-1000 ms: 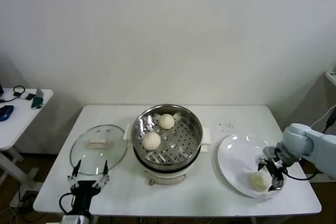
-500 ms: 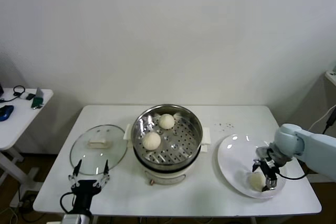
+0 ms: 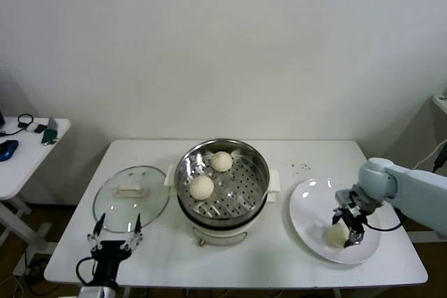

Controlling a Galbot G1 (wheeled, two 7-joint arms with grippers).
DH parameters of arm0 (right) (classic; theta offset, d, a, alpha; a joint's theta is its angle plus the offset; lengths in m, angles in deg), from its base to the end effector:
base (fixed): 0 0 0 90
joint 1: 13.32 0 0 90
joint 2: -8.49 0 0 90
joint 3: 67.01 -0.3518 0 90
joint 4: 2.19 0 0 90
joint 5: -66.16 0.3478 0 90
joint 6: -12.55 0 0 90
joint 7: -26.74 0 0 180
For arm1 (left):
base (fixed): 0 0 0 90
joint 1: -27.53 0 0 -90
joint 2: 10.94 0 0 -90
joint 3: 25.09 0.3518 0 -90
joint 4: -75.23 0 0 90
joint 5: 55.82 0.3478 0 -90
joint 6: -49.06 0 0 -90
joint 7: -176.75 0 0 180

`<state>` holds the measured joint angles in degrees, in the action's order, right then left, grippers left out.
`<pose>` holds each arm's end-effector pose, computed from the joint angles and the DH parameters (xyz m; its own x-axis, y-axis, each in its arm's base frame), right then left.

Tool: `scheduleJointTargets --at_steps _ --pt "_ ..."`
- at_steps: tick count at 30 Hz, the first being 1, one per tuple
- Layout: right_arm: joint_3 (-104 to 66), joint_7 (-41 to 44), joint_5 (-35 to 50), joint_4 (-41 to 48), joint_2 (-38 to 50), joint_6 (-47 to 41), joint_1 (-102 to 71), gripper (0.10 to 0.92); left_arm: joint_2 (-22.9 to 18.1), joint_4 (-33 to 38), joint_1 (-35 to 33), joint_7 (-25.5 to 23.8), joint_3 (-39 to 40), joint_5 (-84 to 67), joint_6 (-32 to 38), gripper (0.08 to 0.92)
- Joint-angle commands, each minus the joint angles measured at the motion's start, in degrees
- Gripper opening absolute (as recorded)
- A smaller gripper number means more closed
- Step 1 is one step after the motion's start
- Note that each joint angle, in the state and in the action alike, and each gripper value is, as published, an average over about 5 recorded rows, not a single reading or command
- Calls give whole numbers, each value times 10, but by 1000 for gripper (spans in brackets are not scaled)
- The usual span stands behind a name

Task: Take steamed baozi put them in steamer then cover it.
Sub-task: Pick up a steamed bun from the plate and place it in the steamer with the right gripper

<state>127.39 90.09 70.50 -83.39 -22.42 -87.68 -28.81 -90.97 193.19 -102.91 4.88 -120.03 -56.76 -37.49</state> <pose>0.4529 -0.1765 -0.2142 0.0583 -0.0336 0.9977 -0.9795 -0.1950 0.0507 0.1153 0.0587 -0.3365 -0.9845 -0.1225 0.1253 -0.0972 0.9768 0.1910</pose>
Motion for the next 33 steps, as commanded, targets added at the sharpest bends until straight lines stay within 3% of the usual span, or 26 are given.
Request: scheduleJointTargets --at_steps 1,7,16,33 --pt "123 15 -12 2 -65 120 225 696 -1 1 -1 -1 2 0 1 823" --pt "169 26 -35 -9 -155 237 368 696 4 5 -2 -1 1 -1 1 823" --pt "147 22 -37 -31 -270 339 453 696 7 6 -2 -1 6 -2 0 823" --pt "73 43 -63 -36 -437 323 283 696 14 4 -13 -2 2 -4 4 823"
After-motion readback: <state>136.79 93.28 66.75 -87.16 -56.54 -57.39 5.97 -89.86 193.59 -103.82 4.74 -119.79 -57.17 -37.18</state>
